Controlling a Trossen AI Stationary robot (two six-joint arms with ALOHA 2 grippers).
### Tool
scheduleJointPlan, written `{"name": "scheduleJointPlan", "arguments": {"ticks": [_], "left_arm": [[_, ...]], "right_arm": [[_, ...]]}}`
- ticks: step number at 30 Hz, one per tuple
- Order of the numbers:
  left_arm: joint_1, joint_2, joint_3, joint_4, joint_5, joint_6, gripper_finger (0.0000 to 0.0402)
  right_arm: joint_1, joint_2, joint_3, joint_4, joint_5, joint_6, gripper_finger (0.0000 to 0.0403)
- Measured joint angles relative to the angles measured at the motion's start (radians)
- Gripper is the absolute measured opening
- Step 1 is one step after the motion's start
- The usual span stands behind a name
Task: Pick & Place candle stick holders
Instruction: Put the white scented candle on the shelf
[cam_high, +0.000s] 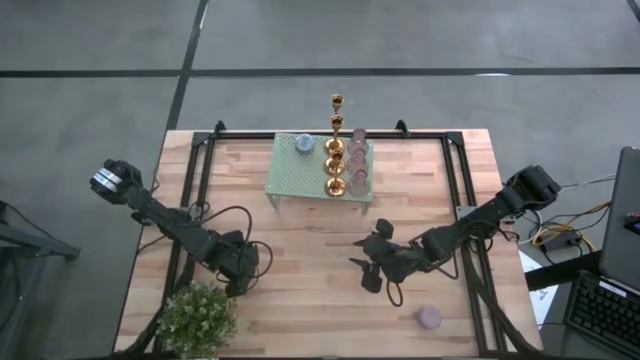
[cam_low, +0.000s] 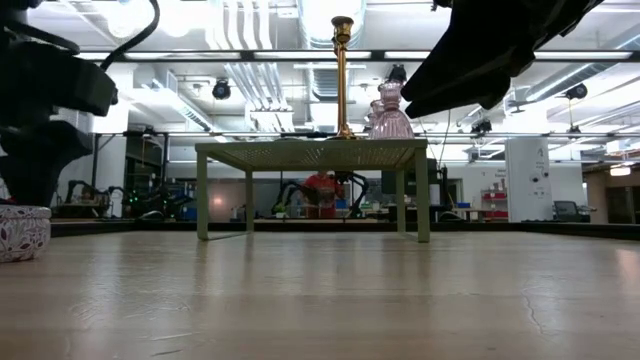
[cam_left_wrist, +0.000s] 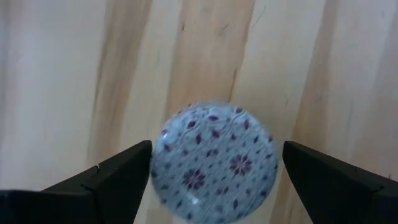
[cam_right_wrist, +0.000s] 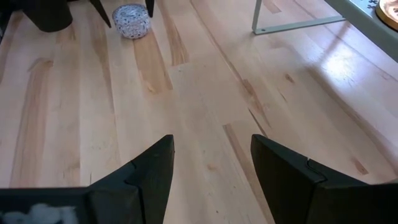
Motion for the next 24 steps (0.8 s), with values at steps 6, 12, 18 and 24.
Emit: {"name": "scheduleJointPlan", "arguments": {"ticks": [6, 12, 18, 24], "left_arm": [[0.0, 0.0, -0.032, 0.032, 0.004, -0.02, 0.0357], [0.0, 0.0, -0.046, 0.035, 0.012, -0.041, 0.0331], [0.0, 0.0, -0.046, 0.052, 0.012, -0.042, 0.0303], [0.0, 0.0, -0.046, 0.07, 0.012, -0.042, 0.0309]], "right_arm": [[0.0, 0.0, 0.0, 0.0, 0.0, 0.0, 0.0205], [0.0, 0.0, 0.0, 0.0, 0.002, 0.0, 0.0205], [0.0, 0.0, 0.0, 0.001, 0.003, 0.0, 0.0205], [0.0, 0.0, 0.0, 0.001, 0.003, 0.0, 0.0205]]}}
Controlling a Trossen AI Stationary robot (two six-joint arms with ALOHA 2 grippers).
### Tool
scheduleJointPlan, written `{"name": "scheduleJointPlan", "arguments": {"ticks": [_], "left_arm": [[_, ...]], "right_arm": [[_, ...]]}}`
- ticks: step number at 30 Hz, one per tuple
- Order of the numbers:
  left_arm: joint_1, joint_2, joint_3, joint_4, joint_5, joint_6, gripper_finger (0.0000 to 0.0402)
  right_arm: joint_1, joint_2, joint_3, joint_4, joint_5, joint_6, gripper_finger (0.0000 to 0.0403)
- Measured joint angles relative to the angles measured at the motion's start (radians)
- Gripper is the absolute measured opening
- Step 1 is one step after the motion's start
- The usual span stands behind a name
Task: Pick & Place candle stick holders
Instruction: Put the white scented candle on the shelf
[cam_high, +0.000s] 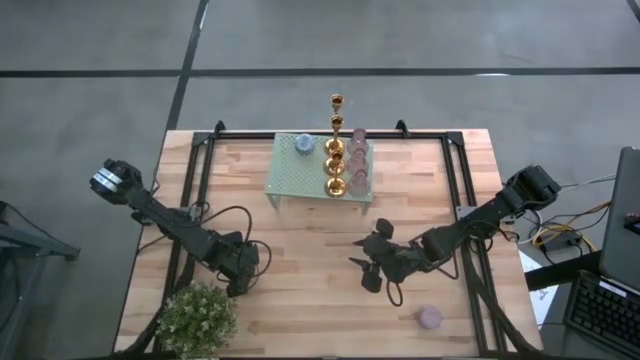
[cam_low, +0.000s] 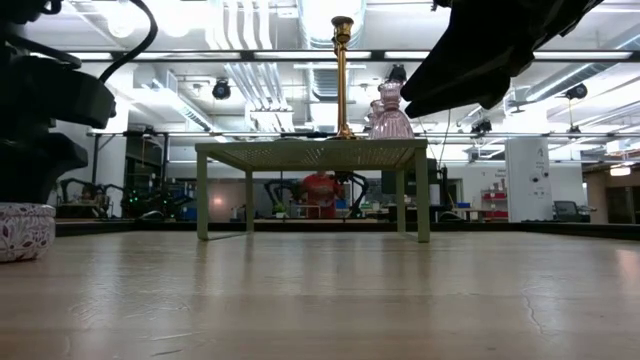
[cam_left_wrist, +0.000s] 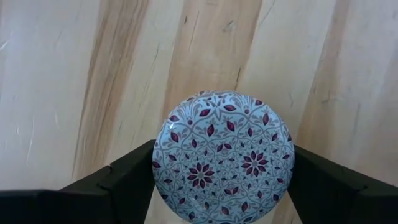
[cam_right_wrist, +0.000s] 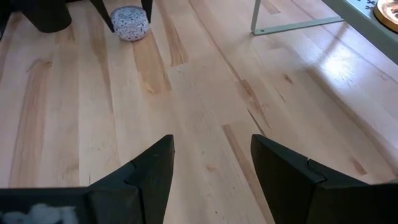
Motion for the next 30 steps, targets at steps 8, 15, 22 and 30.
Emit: {"name": "scheduleJointPlan", "arguments": {"ticks": [8, 15, 22, 30], "left_arm": [[0.011, -0.005, 0.067, -0.03, 0.001, 0.047, 0.0307], [0.082, -0.006, 0.2, -0.14, 0.0, 0.151, 0.0306], [0.182, -0.006, 0.393, -0.275, -0.016, 0.311, 0.0306], [0.376, -0.002, 0.645, -0.369, -0.06, 0.491, 0.0305]], "right_arm": [[0.0, 0.0, 0.0, 0.0, 0.0, 0.0, 0.0205], [0.0, 0.0, 0.0, 0.0, 0.0, 0.0, 0.0205], [-0.002, 0.0, 0.0, 0.0, 0.0, -0.004, 0.0205], [-0.002, 0.0, 0.0, 0.0, 0.0, -0.007, 0.0205]]}}
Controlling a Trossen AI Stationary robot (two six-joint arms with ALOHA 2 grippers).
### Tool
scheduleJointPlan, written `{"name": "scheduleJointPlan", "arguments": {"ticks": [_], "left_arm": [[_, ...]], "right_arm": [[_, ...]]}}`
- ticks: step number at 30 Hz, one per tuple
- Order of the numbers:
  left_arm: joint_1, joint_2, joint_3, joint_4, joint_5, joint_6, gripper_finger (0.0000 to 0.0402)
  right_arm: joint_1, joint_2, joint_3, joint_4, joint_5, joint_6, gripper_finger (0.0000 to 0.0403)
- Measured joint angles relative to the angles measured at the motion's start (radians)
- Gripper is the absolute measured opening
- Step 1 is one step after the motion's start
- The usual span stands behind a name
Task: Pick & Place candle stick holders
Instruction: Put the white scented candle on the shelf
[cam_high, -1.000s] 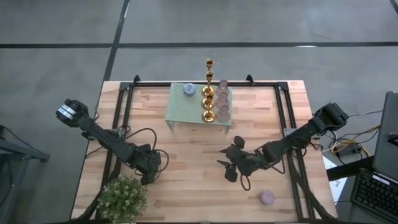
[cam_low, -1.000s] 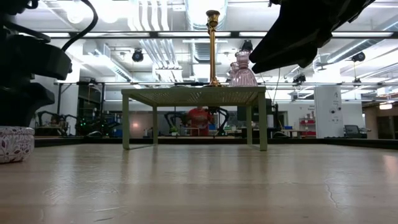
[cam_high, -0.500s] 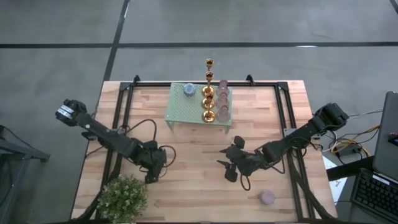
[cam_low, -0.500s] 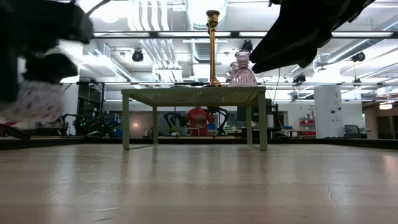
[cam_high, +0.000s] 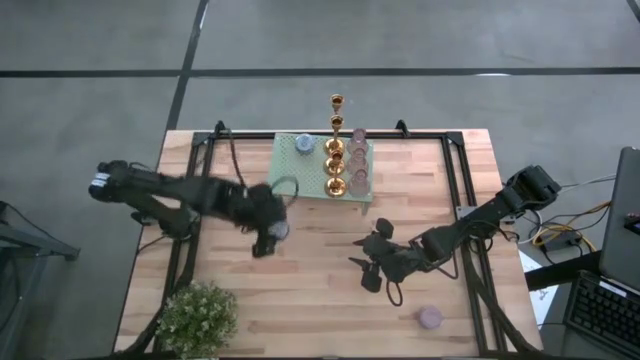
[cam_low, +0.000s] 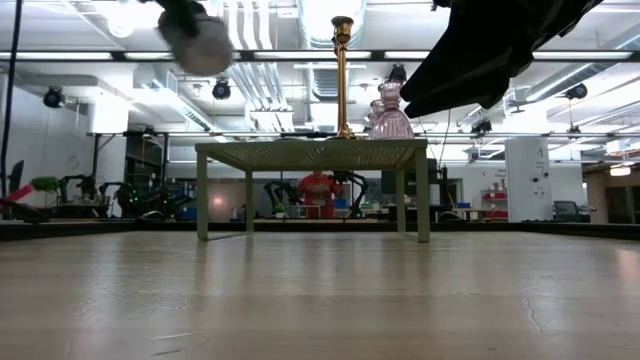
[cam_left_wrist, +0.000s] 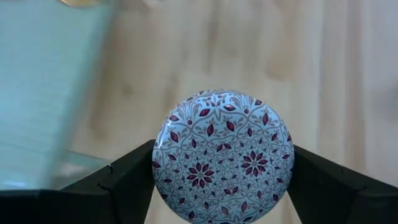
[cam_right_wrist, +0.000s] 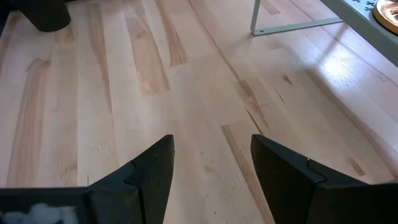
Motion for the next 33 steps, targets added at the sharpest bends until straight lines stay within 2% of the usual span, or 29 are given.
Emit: {"name": "scheduleJointPlan", "arguments": {"ticks": [9, 15, 23, 33], "left_arm": [[0.303, 0.069, 0.167, -0.004, 0.015, 0.112, 0.031], [0.432, 0.184, 0.218, 0.004, 0.019, 0.153, 0.0309], [0.53, 0.339, 0.294, 0.006, 0.024, 0.161, 0.0311], [0.582, 0.392, 0.304, 0.028, 0.034, 0.085, 0.0312]], "right_arm": [[0.0, 0.0, 0.0, 0.0, 0.0, 0.0, 0.0205], [0.0, 0.0, 0.0, -0.002, 0.0, -0.004, 0.0205], [0.001, 0.0, 0.0, -0.004, 0.0, -0.004, 0.0205], [0.003, 0.0, 0.0, -0.007, -0.002, -0.002, 0.0205]]}}
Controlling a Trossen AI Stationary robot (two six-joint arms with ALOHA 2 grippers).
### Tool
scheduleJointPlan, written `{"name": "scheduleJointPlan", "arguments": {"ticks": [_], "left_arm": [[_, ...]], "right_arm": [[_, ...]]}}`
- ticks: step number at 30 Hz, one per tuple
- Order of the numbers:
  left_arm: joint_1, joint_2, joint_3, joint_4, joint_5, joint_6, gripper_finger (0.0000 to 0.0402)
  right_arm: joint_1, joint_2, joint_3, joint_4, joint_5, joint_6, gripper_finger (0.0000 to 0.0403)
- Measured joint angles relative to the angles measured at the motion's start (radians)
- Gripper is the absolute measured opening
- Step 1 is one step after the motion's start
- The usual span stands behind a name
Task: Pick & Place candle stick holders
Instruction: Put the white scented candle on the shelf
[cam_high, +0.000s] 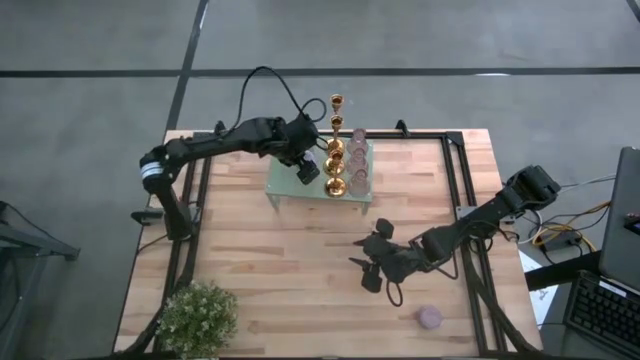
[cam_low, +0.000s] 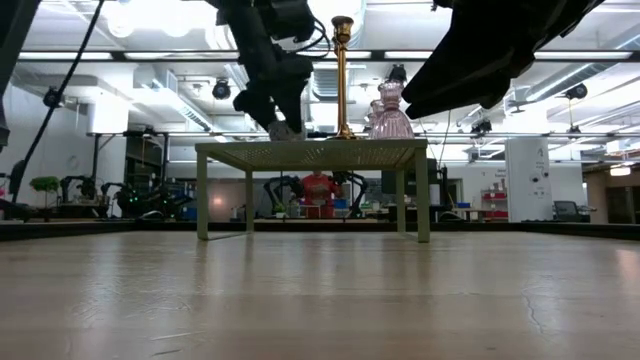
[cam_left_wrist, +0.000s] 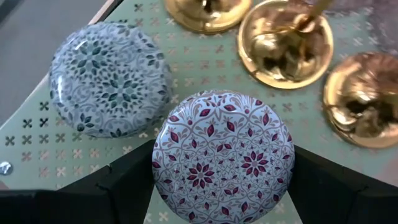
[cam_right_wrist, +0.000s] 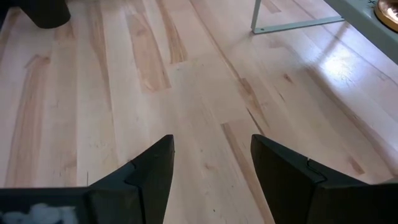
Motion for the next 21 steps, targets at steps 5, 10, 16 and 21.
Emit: {"name": "scheduleJointPlan", "arguments": {"ticks": [5, 10, 16, 21], "left_arm": [[0.001, 0.014, -0.001, 0.002, 0.008, -0.014, 0.0312], [0.0, 0.025, -0.011, 0.013, 0.007, -0.019, 0.0312], [0.0, 0.026, -0.011, 0.012, 0.006, -0.019, 0.0312], [0.0, 0.026, -0.011, 0.012, 0.006, -0.018, 0.0312]], "right_arm": [[0.0, 0.0, 0.0, 0.001, 0.0, 0.001, 0.0205], [0.0, 0.0, 0.0, 0.004, 0.0, 0.001, 0.0205], [0.0, 0.0, 0.0, 0.005, 0.0, 0.001, 0.0205], [0.0, 0.0, 0.0, 0.005, 0.0, 0.001, 0.0205]]}}
